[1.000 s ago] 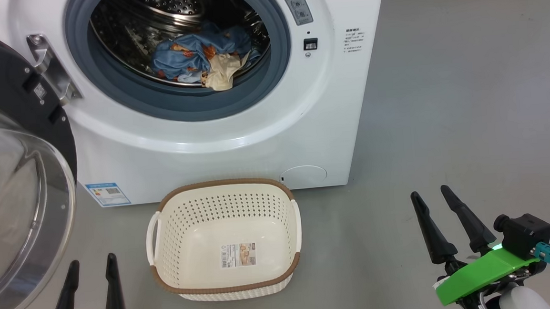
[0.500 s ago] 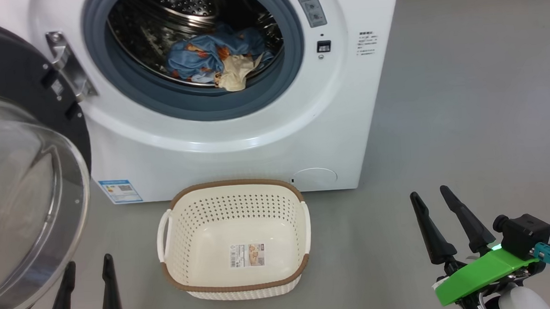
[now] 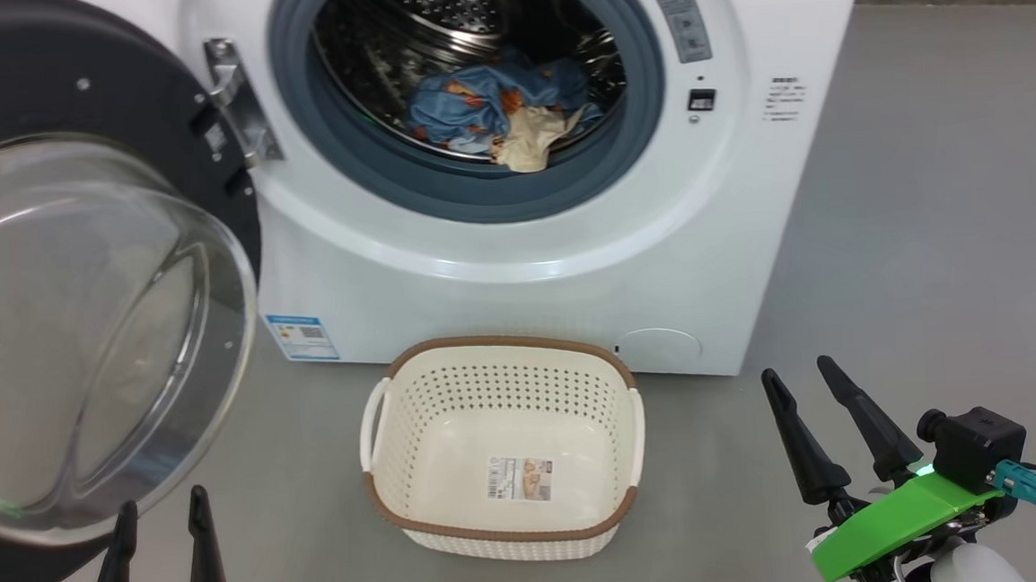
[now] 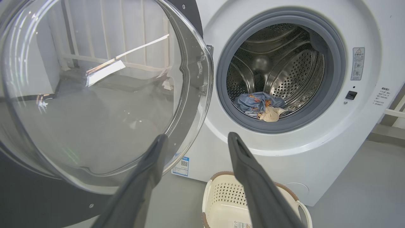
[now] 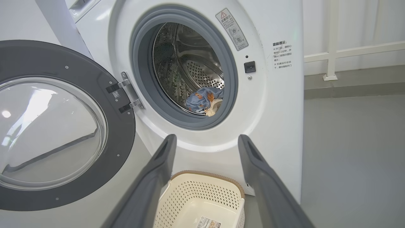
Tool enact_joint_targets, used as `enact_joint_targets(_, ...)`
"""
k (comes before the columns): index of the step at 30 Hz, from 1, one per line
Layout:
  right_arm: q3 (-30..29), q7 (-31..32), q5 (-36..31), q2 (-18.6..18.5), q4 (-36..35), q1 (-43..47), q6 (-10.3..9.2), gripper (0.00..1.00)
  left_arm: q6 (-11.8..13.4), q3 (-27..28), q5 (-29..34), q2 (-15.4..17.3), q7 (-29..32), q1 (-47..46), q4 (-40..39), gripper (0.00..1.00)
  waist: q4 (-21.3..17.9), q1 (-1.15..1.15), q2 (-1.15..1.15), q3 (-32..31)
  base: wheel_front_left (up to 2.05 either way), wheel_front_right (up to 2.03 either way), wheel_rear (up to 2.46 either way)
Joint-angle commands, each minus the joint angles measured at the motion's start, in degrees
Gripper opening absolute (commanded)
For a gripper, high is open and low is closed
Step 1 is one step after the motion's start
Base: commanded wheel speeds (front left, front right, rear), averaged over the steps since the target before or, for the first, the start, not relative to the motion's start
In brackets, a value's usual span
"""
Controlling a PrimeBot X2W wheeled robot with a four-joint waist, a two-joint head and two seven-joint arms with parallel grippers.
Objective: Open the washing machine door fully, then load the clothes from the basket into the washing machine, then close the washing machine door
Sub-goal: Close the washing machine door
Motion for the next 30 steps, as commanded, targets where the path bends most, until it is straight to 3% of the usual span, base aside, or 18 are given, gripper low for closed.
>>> enact_joint_targets(1, 1.3, -0.3, 0.3, -0.1, -1.1, -0.5, 0.36, 1.00, 0.6, 2.2, 0.2, 0.4, -0.7, -1.3, -1.3, 1.00, 1.9, 0.00, 0.00, -0.5, 0.00, 0.00, 0.00)
enact_joint_targets(11, 2.1, -0.3, 0.7, 0.0, -0.8, -0.5, 0.36, 1.00, 1.7, 2.0, 1.0, 0.2, -0.7, -0.6, -0.8, 1.00, 6.6, 0.00, 0.00, -1.3, 0.00, 0.00, 0.00)
enact_joint_targets(30, 2.2, -0.3, 0.9, 0.0, -0.7, -0.7, 0.36, 1.00, 1.7, 2.4, -0.2, 0.1, -0.7, -0.9, -1.5, 1.00, 16.1, 0.00, 0.00, -0.8, 0.00, 0.00, 0.00)
